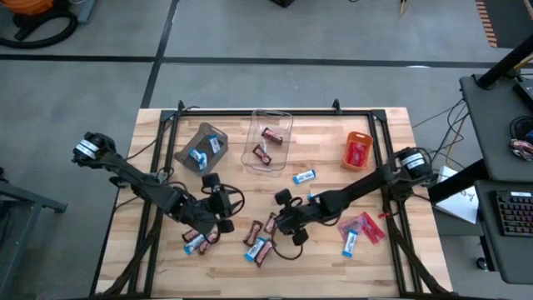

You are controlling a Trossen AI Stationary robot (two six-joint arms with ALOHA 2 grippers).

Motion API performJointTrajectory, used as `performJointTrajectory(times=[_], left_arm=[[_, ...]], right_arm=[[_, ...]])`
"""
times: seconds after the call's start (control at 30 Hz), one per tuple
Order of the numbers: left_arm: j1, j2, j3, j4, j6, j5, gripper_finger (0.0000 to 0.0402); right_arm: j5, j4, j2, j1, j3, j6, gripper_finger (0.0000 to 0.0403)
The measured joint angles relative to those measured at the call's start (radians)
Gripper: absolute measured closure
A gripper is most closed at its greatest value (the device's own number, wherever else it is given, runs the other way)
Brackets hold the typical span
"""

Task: Sort candy
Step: Put the brown chocolate into the transparent bin

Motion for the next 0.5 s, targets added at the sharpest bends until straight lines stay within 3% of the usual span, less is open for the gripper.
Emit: performJointTrajectory(times=[0.2, 0.5], left_arm=[[-0.009, -0.076, 0.001, -0.029, 0.073, 0.001, 0.0277], [-0.013, -0.169, 0.001, -0.121, 0.108, 0.000, 0.0277]], right_arm=[[0.017, 0.008, -0.111, -0.032, 0.010, 0.057, 0.0394], [0.024, -0.021, -0.173, -0.211, 0.124, 0.211, 0.0394]])
